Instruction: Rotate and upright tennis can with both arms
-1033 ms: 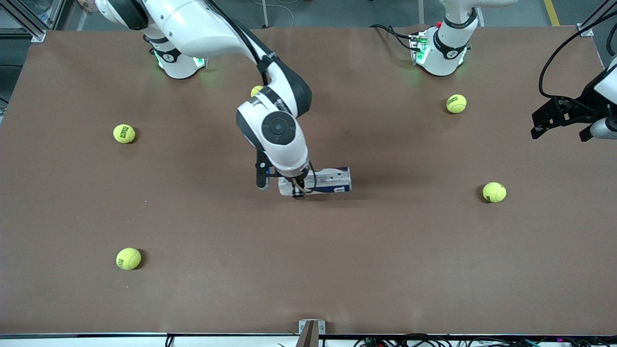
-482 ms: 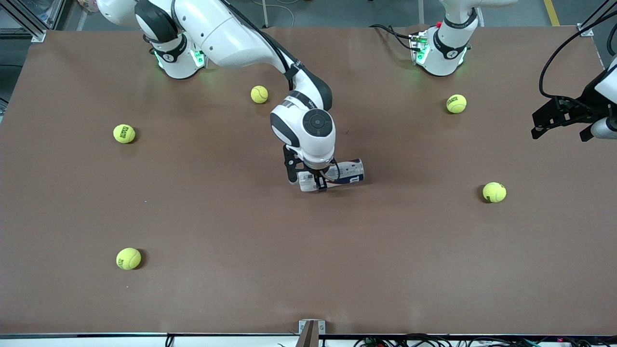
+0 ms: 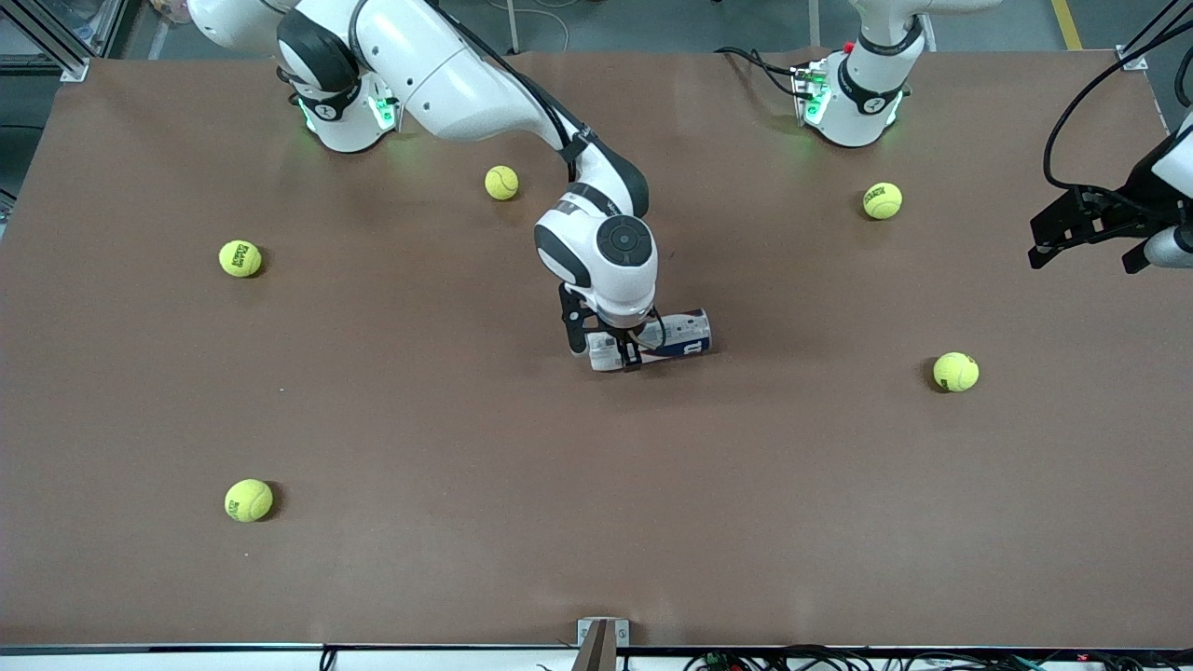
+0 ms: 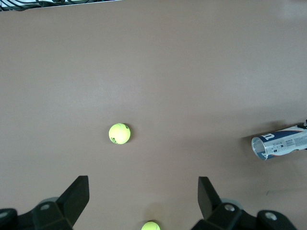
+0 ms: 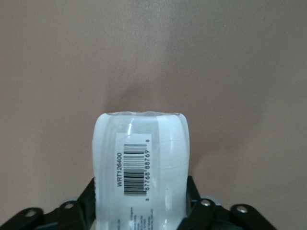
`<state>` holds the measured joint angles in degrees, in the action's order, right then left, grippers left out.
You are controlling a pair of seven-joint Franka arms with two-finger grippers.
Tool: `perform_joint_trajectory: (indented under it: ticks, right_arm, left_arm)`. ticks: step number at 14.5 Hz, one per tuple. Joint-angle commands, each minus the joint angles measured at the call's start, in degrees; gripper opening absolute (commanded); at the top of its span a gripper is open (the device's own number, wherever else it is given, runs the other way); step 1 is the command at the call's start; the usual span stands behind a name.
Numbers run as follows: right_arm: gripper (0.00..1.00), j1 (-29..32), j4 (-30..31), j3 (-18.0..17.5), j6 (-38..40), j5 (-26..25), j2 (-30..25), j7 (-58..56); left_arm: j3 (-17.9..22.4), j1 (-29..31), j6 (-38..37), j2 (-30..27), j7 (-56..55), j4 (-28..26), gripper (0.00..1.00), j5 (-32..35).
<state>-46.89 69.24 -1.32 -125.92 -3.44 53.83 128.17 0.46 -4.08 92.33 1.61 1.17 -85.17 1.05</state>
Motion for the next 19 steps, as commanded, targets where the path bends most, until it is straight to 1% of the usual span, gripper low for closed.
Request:
perform_joint_trajectory:
  ticks: [1, 6, 10, 14, 15, 16, 17, 19]
  right_arm:
    - [1.00, -0.5, -2.0, 0.5, 0.1, -0.8, 1.9, 1.7]
    - [1.00, -0.5, -3.4, 0.4, 1.7, -0.6, 1.6, 1.9]
    - [1.00, -0.4, -8.1, -0.1, 10.4, -0.3, 0.6, 1.6]
    - [1.00, 0.6, -9.3, -0.6, 14.2, 0.2, -2.1, 0.8]
    - [1.00, 1.3, -9.9, -0.7, 15.1, 0.3, -2.7, -0.8]
    - [1.00, 2.5, -10.1, -1.0, 15.8, 0.4, -3.2, -4.7]
    - [1.00, 4.2, -10.1, -1.7, 16.8, 0.5, -4.0, -9.9]
    - [1.00, 7.3, -10.1, -1.9, 18.3, 0.8, -4.5, -21.0]
  left_arm:
    - [0.2, 0.1, -0.7, -0.6, 0.9, 0.3, 1.00, 0.1]
    - [0.2, 0.1, -0.7, -0.4, 1.0, 0.3, 1.00, 0.3]
    - [0.2, 0.0, -0.7, -0.3, 0.5, 0.2, 1.00, 0.3]
    - [0.2, 0.1, -0.7, 0.0, 1.1, 0.2, 1.00, 0.2]
    - [0.2, 0.0, -0.6, 0.3, 0.9, 0.2, 1.00, 0.2]
    - [0.1, -0.1, -0.3, 0.8, 0.2, 0.3, 1.00, 0.2]
    - [0.0, -0.2, 0.0, 1.1, 0.2, 0.2, 1.00, -0.3]
    - [-0.4, -0.7, -0.8, 3.1, -0.4, -0.3, 1.00, -0.6]
